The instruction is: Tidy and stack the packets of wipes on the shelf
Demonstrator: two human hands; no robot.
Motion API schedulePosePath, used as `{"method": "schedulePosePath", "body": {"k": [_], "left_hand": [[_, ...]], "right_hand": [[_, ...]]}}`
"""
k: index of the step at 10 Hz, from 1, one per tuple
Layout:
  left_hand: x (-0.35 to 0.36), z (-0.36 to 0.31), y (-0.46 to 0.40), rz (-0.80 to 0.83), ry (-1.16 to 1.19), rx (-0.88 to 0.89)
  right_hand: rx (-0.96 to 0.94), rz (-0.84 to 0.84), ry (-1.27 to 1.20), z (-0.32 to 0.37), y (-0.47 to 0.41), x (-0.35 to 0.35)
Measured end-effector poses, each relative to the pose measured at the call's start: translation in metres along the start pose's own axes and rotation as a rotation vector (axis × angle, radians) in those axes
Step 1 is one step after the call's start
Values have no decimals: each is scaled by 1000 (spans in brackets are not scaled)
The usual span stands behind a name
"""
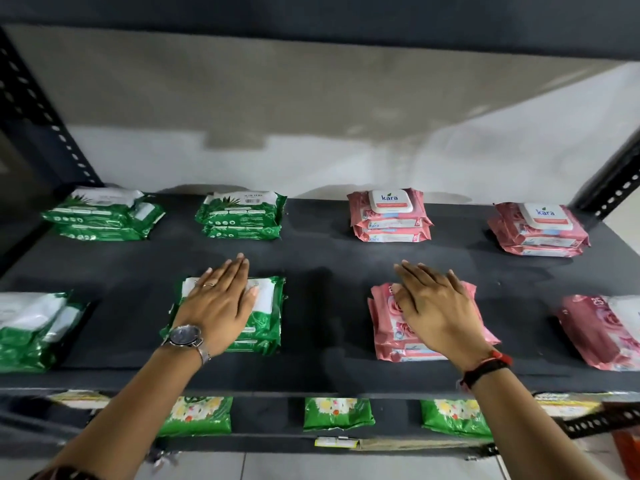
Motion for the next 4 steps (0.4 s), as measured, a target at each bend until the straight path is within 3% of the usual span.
{"method": "schedulePosePath", "body": {"k": [2, 4], "left_hand": [[-2, -2, 1, 70, 26, 5], [-49, -40, 11, -244, -57, 115]], "right_hand": [[33, 123, -9, -2, 0, 2], [9, -77, -81, 7, 16, -41]]}}
Point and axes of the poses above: each hand's wrist, its own y-axis away from the middle knuckle, its own x-axis out of the palm, z = x × y, the point moved 10 cm from there along -y, towards the middle knuckle, and after that the axes turned 5 degrees about x, right-handed, at the moved point
